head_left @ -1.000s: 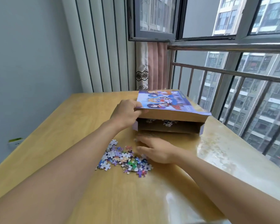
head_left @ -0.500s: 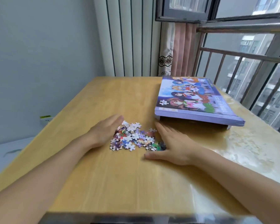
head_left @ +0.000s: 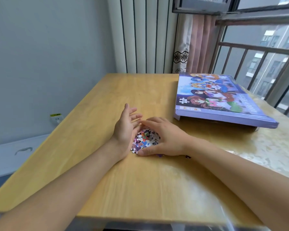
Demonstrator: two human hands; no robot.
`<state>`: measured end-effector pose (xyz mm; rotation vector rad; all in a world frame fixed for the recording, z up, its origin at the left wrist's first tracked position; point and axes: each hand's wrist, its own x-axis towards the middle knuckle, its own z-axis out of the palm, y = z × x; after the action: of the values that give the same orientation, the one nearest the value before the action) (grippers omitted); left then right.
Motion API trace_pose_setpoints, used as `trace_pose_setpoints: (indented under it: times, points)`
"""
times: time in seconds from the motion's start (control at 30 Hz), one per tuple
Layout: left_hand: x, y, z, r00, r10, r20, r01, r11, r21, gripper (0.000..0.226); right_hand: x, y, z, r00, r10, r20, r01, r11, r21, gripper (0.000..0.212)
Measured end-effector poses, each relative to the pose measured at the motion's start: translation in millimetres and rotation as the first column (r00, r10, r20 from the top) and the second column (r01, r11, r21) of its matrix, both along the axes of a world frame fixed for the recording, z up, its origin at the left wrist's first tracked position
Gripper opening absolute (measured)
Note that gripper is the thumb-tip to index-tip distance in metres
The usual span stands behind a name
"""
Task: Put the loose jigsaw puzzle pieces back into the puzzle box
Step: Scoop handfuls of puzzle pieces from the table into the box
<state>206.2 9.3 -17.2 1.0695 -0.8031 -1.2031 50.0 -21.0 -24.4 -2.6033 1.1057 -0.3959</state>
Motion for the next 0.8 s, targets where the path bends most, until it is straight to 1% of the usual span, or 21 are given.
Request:
trace_pose_setpoints:
  times: [0.07, 0.1, 0.17, 0.23, 0.33, 0.43, 0.57, 0.67, 0.73, 0.8]
  points:
    - [-0.9, 0.0, -0.6, 0.997, 0.075, -0.029, -0.076, 0.997, -0.021, 0.046, 0.2, 1.2, -0.3, 1.0, 0.001, -0.01, -0.001, 0.999, -0.035, 0.101]
    - [-0.3, -0.4, -0.9, 0.99, 0.144, -0.01, -0.144, 0.989, -0.034, 0.042, 0.6, 1.8, -1.4, 1.0, -0.001, -0.013, 0.0, 0.998, -0.057, 0.095]
    - [3.0, -2.7, -1.3, 0.95, 0.29, 0.114, -0.282, 0.956, -0.084, 0.037, 1.4, 3.3, -3.3, 1.0, -0.001, -0.025, -0.002, 0.993, -0.115, 0.083]
    - [6.8, -4.1, -3.5, 0.91, 0.342, 0.233, -0.323, 0.939, -0.116, 0.037, 3.2, 4.6, -4.1, 0.999, 0.006, -0.052, -0.015, 0.985, -0.172, 0.071]
    - [7.7, -2.7, -5.7, 0.92, 0.273, 0.282, -0.258, 0.962, -0.089, 0.043, 6.6, 6.5, -2.0, 0.997, 0.009, -0.073, -0.026, 0.971, -0.238, 0.056]
    - [9.4, -3.7, -6.4, 0.929, 0.255, 0.27, -0.238, 0.967, -0.093, 0.046, 7.1, 8.7, 1.6, 0.999, -0.009, -0.043, 0.0, 0.976, -0.216, 0.055]
    - [13.7, -6.9, -7.3, 0.937, 0.251, 0.242, -0.235, 0.968, -0.091, 0.045, 1.5, 8.9, 7.2, 0.996, -0.049, 0.075, 0.058, 0.992, -0.114, 0.055]
    - [15.1, -6.5, -7.2, 0.947, 0.241, 0.211, -0.225, 0.97, -0.095, 0.044, -3.3, 10.4, 7.8, 0.985, -0.041, 0.165, 0.054, 0.996, -0.076, 0.05]
    - [15.4, -6.5, -7.8, 0.949, 0.239, 0.207, -0.222, 0.97, -0.099, 0.043, -5.8, 10.4, 8.4, 0.965, -0.047, 0.258, 0.061, 0.997, -0.047, 0.042]
    - [15.2, -7.7, -8.4, 0.949, 0.228, 0.217, -0.207, 0.972, -0.114, 0.037, -9.2, 10.1, 12.0, 0.929, -0.101, 0.356, 0.092, 0.995, 0.042, 0.031]
